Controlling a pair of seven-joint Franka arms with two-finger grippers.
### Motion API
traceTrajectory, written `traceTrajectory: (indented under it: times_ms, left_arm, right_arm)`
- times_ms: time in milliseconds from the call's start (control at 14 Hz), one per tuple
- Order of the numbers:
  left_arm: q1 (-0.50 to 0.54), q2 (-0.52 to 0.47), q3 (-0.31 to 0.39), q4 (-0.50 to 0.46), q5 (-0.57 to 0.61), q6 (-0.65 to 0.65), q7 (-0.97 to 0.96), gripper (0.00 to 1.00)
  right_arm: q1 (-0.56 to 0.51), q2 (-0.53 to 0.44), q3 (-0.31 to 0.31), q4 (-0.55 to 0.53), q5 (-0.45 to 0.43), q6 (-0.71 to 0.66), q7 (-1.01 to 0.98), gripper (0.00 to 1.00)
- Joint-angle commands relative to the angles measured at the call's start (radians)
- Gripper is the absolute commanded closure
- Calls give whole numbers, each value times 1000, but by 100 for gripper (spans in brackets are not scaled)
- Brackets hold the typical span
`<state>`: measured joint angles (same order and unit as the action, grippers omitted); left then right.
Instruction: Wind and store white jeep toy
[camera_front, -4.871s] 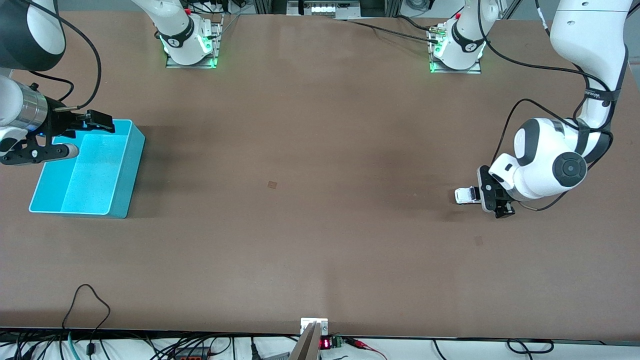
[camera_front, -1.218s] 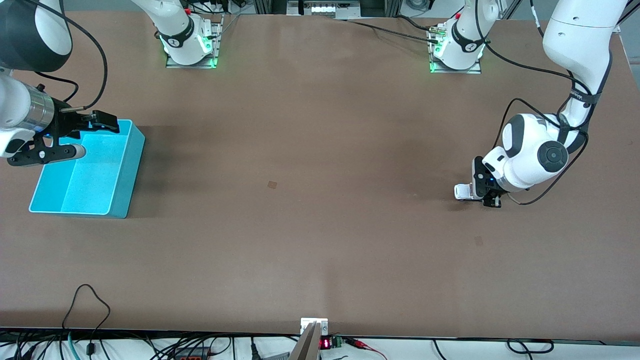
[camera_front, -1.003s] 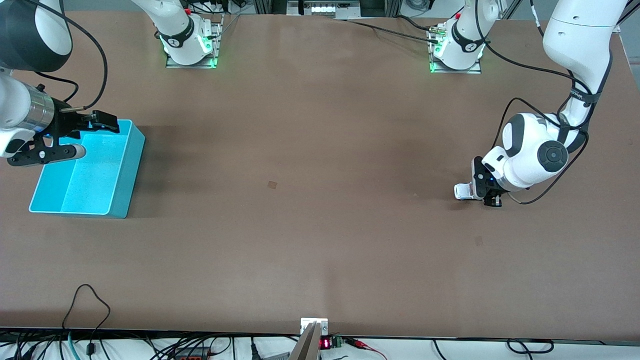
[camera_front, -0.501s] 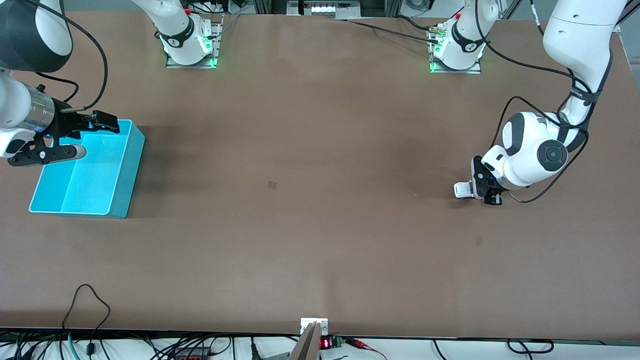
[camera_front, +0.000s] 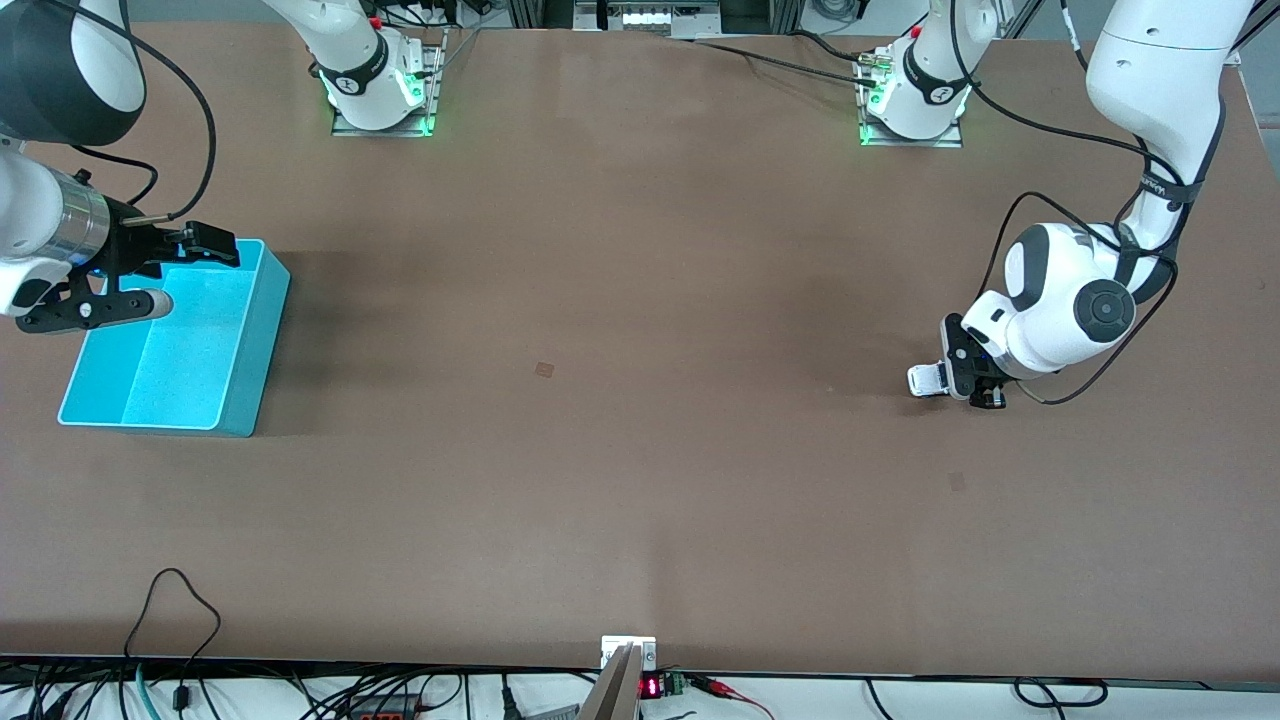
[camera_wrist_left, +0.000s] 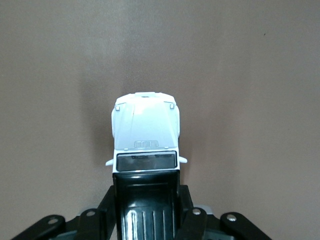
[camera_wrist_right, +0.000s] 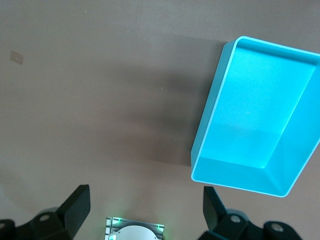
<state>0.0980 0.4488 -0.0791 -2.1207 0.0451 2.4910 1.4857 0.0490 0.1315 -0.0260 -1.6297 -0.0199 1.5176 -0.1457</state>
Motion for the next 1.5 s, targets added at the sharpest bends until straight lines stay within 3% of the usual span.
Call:
traceTrajectory:
  times_ms: [0,1074,1433]
  left_arm:
    - [6,-25,-5,-27,19,-12,42,93]
    - [40,5,-5,-25,19,-9,91,96]
    - [101,25,-5,-24,19,-6,145,96]
  right_arm:
    - [3,-3,0,4,1,-11,-3,0]
    - [3,-3,0,4,1,-11,-3,0]
    - [5,-3,0,4,1,-13,-3,0]
